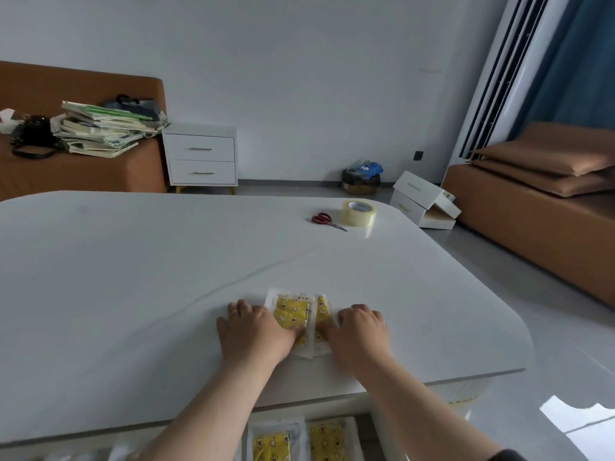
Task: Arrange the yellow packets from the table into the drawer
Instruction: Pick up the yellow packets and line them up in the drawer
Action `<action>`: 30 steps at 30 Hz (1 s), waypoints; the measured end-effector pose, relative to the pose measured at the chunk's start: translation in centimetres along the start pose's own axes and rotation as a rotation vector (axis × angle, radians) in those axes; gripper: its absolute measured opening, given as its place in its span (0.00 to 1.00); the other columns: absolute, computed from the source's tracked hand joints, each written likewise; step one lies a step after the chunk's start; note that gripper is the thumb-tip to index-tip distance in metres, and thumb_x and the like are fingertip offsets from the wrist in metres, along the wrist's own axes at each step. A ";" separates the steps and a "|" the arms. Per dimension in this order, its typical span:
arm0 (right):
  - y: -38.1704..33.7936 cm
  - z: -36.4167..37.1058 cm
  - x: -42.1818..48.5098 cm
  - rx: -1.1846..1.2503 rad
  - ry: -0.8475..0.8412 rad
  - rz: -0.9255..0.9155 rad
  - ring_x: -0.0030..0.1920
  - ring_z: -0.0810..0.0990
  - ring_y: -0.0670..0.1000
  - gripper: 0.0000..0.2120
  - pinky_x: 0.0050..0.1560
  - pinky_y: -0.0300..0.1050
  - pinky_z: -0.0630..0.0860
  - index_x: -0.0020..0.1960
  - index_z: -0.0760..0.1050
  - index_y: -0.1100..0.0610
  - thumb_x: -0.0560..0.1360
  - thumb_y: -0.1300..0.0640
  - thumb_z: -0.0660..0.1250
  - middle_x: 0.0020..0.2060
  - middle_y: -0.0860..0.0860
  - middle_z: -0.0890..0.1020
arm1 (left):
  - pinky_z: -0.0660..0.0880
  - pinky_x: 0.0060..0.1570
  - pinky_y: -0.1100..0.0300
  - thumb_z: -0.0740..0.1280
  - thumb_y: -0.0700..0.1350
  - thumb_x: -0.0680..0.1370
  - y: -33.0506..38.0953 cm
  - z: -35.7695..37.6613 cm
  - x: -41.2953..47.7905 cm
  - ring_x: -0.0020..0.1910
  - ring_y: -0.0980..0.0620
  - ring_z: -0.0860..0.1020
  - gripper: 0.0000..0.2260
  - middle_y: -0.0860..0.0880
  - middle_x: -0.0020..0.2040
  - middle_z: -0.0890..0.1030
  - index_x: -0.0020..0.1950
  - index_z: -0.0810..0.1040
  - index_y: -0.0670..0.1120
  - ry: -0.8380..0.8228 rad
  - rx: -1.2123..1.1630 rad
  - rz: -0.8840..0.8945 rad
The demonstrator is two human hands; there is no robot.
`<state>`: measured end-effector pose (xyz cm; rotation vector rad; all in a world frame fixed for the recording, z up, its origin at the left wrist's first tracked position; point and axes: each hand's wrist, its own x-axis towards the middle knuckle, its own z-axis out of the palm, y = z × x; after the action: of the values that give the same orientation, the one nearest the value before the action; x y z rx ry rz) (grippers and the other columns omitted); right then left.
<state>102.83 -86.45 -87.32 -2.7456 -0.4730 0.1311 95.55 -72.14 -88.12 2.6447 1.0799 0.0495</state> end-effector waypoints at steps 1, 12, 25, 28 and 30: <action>-0.2 -0.1 0.0 0.022 -0.001 0.009 0.60 0.71 0.57 0.14 0.60 0.48 0.69 0.45 0.79 0.53 0.75 0.43 0.62 0.56 0.51 0.78 | 0.58 0.72 0.46 0.62 0.72 0.68 -0.1 -0.1 0.1 0.73 0.43 0.61 0.41 0.43 0.72 0.68 0.70 0.71 0.44 0.021 -0.025 0.024; -0.6 -1.0 1.0 0.363 0.014 0.144 0.45 0.78 0.51 0.08 0.42 0.42 0.75 0.39 0.74 0.47 0.71 0.52 0.73 0.37 0.44 0.77 | 0.75 0.41 0.56 0.76 0.56 0.65 -1.7 -1.8 0.7 0.45 0.47 0.79 0.17 0.51 0.44 0.80 0.45 0.76 0.49 0.162 -0.451 0.031; 2.8 -5.2 -1.9 1.027 -0.049 0.299 0.42 0.85 0.60 0.10 0.44 0.52 0.82 0.47 0.80 0.61 0.68 0.70 0.74 0.42 0.59 0.85 | 0.80 0.51 0.47 0.77 0.38 0.69 -5.3 -5.3 -1.4 0.43 0.41 0.84 0.07 0.43 0.40 0.86 0.44 0.83 0.41 -0.093 -1.204 -0.176; 3.5 -6.1 -4.6 1.070 -0.115 0.301 0.48 0.85 0.64 0.11 0.55 0.62 0.79 0.48 0.81 0.62 0.68 0.70 0.75 0.43 0.61 0.86 | 0.79 0.53 0.44 0.76 0.38 0.70 -6.2 -6.5 -4.2 0.45 0.40 0.84 0.08 0.42 0.41 0.86 0.47 0.83 0.39 -0.183 -1.255 -0.172; 3.8 -6.8 -5.9 1.111 -0.133 0.306 0.45 0.85 0.62 0.10 0.57 0.62 0.78 0.49 0.81 0.63 0.69 0.70 0.74 0.43 0.61 0.86 | 0.78 0.56 0.42 0.76 0.40 0.70 -6.8 -7.0 -6.2 0.47 0.37 0.83 0.11 0.41 0.43 0.86 0.49 0.82 0.37 -0.201 -1.245 -0.160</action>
<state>99.48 -94.03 -82.10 -1.6884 0.0318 0.4852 85.49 -70.03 -82.79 1.4097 0.7766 0.3022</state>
